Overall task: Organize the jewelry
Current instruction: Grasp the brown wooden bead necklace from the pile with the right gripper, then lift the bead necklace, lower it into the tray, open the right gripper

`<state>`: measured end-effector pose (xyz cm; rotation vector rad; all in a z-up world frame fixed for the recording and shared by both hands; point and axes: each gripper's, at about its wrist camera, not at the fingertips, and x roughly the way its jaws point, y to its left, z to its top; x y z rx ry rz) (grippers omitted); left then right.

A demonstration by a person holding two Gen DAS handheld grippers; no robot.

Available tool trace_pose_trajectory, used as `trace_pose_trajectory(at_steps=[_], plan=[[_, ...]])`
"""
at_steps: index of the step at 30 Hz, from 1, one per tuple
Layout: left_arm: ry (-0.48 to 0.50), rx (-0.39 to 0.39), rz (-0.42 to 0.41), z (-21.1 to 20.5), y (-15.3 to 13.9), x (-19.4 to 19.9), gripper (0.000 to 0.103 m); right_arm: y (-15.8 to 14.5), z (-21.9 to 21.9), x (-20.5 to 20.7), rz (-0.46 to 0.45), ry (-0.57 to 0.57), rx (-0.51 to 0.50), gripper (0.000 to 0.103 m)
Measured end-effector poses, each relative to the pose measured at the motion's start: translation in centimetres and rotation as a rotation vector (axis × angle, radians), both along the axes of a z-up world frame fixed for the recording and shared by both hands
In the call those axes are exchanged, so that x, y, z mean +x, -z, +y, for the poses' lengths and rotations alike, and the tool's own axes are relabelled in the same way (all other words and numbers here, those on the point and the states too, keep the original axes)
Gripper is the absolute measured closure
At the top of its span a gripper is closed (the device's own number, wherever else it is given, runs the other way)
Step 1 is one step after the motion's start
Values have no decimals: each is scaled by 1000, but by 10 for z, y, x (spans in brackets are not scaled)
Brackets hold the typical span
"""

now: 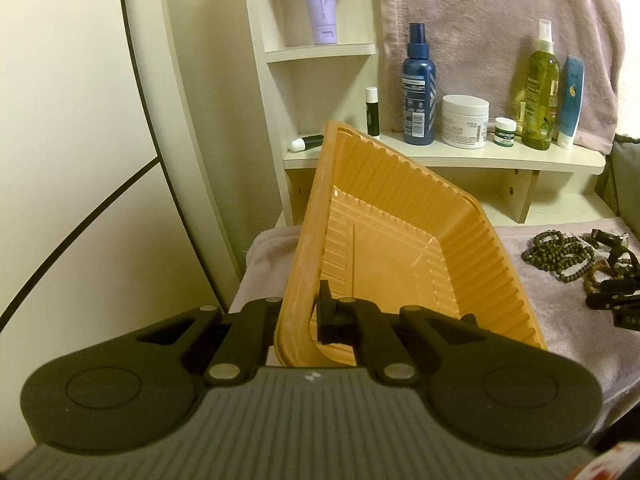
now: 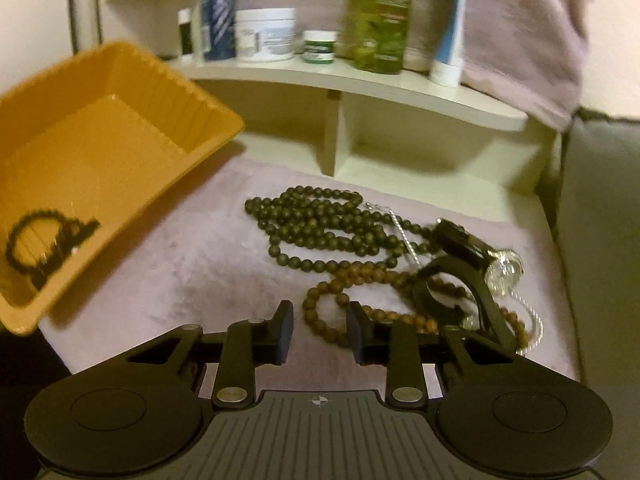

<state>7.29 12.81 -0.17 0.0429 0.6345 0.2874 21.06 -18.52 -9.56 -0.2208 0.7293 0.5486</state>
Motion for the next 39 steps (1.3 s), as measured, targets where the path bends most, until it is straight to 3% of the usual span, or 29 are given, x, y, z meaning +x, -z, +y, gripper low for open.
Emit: trace_pose_trajectory(at_steps=[4, 10, 28, 39], plan=[[0, -1, 1, 0, 0, 0, 99, 2, 7, -9, -29, -50, -52, 96], [0, -1, 1, 0, 0, 0, 99, -11, 2, -21, -27, -35, 28, 97], [-1, -4, 0, 1, 0, 0, 99, -107, -29, -13, -139, 5, 325, 97], [-3, -7, -1, 2, 0, 0, 99, -155, -40, -12, -211, -22, 420, 97]])
